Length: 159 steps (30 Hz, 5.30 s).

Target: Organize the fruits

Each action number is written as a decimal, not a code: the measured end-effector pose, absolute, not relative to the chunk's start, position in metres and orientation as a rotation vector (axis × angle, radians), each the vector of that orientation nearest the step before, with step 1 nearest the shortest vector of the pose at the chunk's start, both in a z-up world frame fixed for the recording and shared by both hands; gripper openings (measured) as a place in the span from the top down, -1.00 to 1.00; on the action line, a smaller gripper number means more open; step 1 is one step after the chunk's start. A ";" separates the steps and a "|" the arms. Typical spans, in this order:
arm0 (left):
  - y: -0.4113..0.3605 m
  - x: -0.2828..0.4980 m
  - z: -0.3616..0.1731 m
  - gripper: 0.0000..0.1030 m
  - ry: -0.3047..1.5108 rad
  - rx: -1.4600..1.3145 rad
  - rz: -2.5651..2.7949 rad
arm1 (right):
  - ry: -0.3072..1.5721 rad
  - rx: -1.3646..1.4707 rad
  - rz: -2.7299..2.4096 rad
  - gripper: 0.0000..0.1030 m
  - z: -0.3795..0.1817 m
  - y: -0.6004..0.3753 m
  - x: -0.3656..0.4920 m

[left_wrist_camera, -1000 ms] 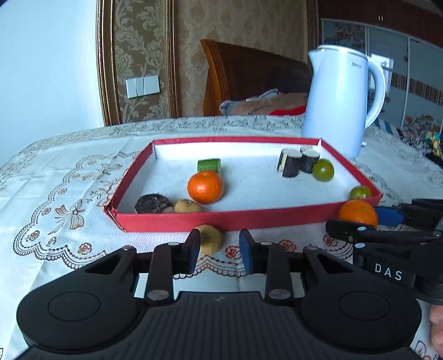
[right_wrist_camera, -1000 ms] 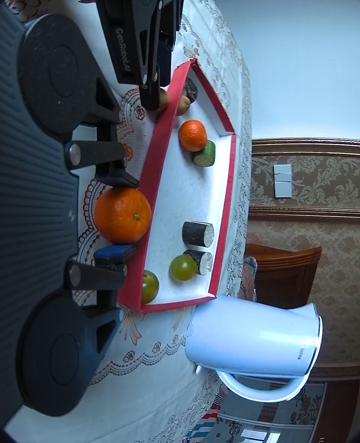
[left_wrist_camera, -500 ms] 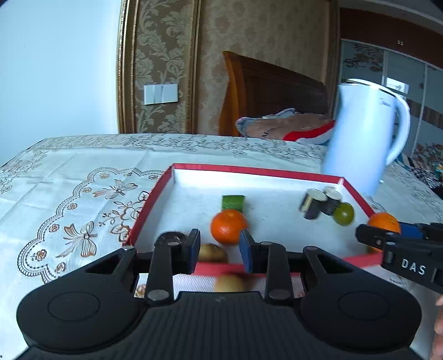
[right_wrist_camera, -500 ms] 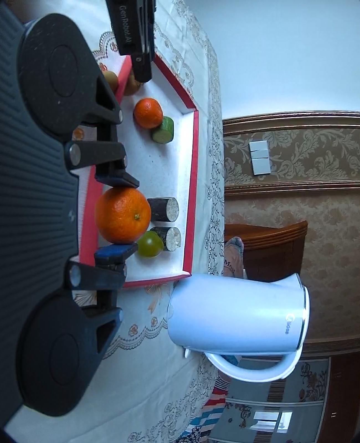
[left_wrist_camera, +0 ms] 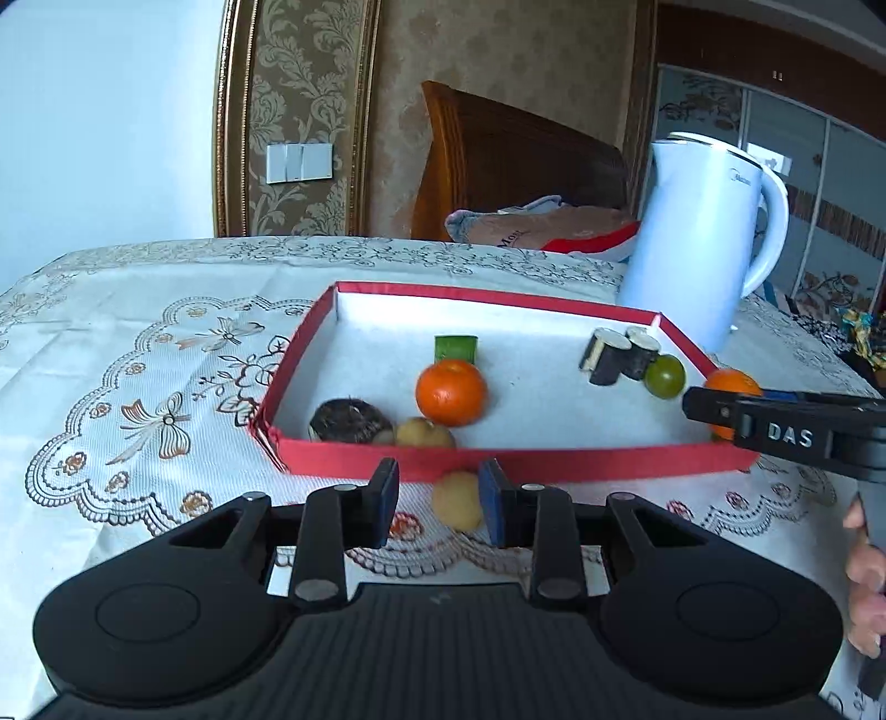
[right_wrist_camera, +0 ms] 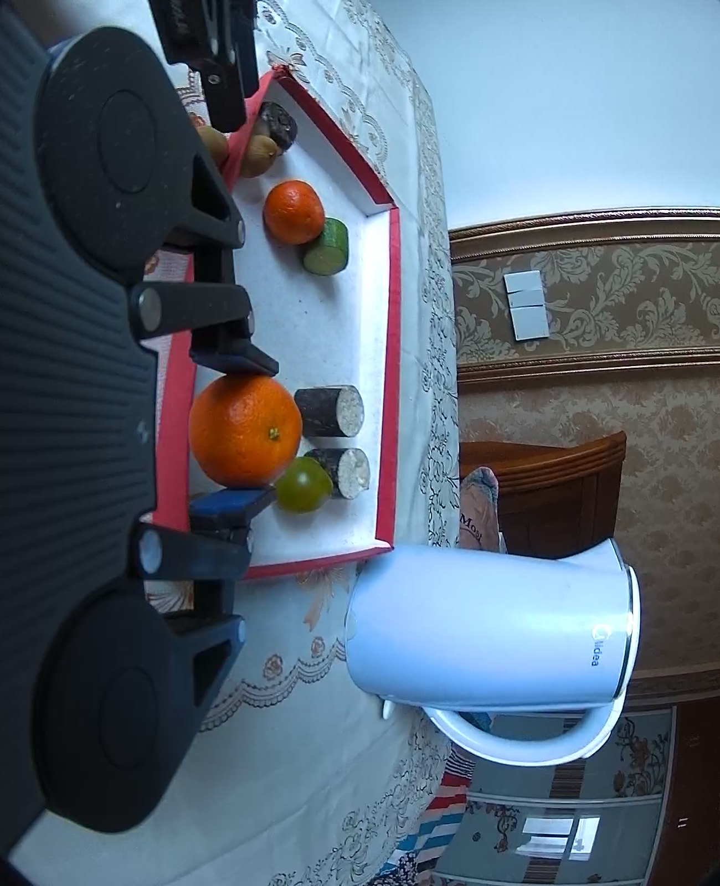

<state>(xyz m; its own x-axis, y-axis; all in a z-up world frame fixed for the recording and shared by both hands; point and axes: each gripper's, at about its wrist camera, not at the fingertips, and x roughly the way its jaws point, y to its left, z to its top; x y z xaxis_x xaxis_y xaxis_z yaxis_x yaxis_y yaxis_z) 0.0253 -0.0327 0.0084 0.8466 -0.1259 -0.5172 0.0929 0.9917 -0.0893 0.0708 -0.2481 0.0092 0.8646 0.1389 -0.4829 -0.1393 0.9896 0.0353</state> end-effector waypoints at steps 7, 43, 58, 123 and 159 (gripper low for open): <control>-0.047 0.029 0.000 0.41 0.566 -0.001 -0.124 | 0.512 0.004 0.152 0.24 0.008 -0.246 0.069; -0.038 0.072 0.021 0.45 0.512 -0.036 -0.022 | 0.506 -0.054 0.155 0.23 0.010 -0.224 0.082; -0.015 0.130 0.001 0.45 0.586 -0.072 0.070 | 0.574 -0.093 0.168 0.23 -0.006 -0.195 0.118; -0.029 0.103 -0.005 -0.15 0.546 0.006 0.110 | 0.556 -0.003 0.090 -0.83 -0.010 -0.210 0.105; -0.039 0.026 0.006 -0.33 0.477 0.032 0.074 | 0.481 0.054 0.156 -1.00 -0.003 -0.228 0.039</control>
